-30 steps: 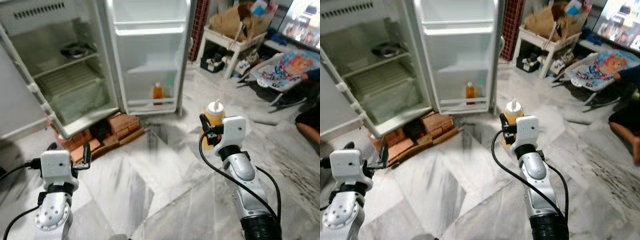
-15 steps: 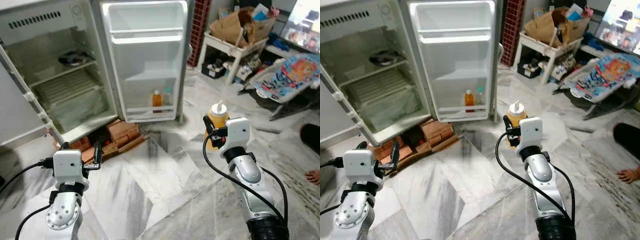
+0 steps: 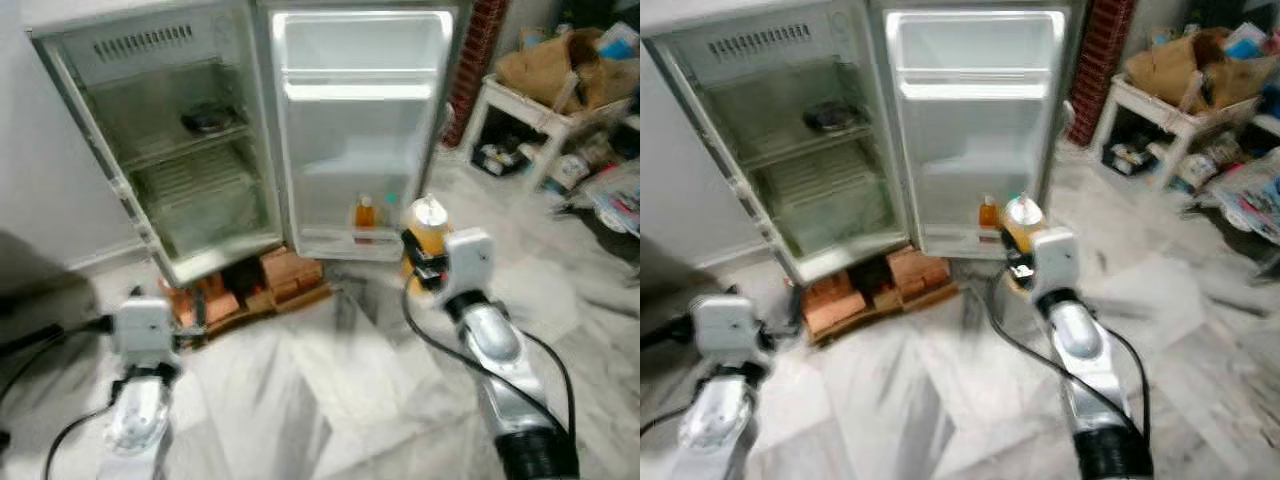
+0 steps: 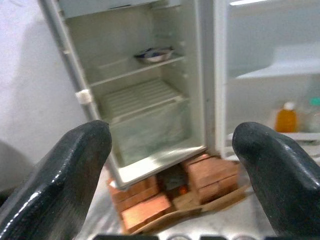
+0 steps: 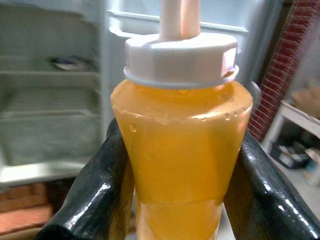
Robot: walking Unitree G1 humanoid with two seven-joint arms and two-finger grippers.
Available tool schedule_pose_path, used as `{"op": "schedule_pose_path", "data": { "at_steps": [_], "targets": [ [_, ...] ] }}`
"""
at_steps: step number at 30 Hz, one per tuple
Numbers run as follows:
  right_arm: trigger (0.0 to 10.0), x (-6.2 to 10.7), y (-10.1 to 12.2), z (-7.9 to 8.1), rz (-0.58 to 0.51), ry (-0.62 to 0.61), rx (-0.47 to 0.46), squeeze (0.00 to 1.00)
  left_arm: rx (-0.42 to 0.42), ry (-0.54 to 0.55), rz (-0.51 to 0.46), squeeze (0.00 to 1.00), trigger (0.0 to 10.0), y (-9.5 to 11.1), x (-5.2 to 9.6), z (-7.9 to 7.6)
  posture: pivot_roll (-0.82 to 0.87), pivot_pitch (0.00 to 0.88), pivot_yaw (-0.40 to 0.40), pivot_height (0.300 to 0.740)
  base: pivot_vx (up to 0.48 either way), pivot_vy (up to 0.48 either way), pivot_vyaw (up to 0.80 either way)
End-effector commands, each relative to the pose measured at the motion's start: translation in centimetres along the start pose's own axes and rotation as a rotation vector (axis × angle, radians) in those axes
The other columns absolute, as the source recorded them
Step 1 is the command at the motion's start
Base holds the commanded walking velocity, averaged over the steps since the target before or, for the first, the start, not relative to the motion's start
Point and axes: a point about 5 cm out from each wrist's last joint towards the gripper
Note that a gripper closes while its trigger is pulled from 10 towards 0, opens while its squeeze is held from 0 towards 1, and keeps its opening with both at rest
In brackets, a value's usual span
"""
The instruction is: Restocking fridge
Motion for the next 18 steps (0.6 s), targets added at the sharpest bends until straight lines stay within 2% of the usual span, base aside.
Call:
{"op": "schedule_pose_path", "data": {
  "at_steps": [1, 5, 7, 10, 18],
  "targets": [
    [10.0, -0.51, 1.07, 0.52, -0.047, 0.014, -0.018, 0.00, -0.032, 0.021, -0.003, 0.00, 10.0, 0.20, -0.03, 0.79, 0.04, 0.037, -0.009, 0.740, 0.382, 0.000, 0.00],
    [10.0, -0.58, 1.06, 0.65, -0.045, 0.039, 0.018, 0.00, -0.030, 0.020, 0.001, 0.00, 10.0, 0.13, -0.02, 0.73, 0.04, 0.040, -0.008, 0.740, 0.382, 0.000, 0.00],
    [10.0, -0.47, 1.05, 0.65, -0.052, 0.048, 0.054, 0.00, -0.032, 0.017, 0.003, 0.00, 10.0, 0.11, -0.05, 0.64, 0.03, 0.042, -0.010, 0.740, 0.384, 0.000, 0.80],
    [10.0, -0.43, 1.03, 0.55, -0.053, 0.043, 0.024, 0.00, -0.033, 0.018, 0.004, 0.00, 10.0, 0.10, -0.11, 0.60, 0.03, 0.044, -0.011, 0.740, 0.381, 0.000, 0.80],
    [10.0, -0.68, 1.25, 0.66, -0.061, 0.055, 0.022, 0.00, -0.038, 0.021, 0.007, 0.00, 10.0, 0.08, -0.24, 0.55, 0.03, 0.046, -0.011, 0.740, 0.382, 0.000, 0.79]
  ]
}}
Point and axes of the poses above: a point about 5 cm out from each wrist's last joint towards the gripper, its own x axis pointing back from the gripper into the wrist, its own y axis along the axis of the wrist's last joint, z = x × y, and after that the axes turned 8 degrees about x, right-handed
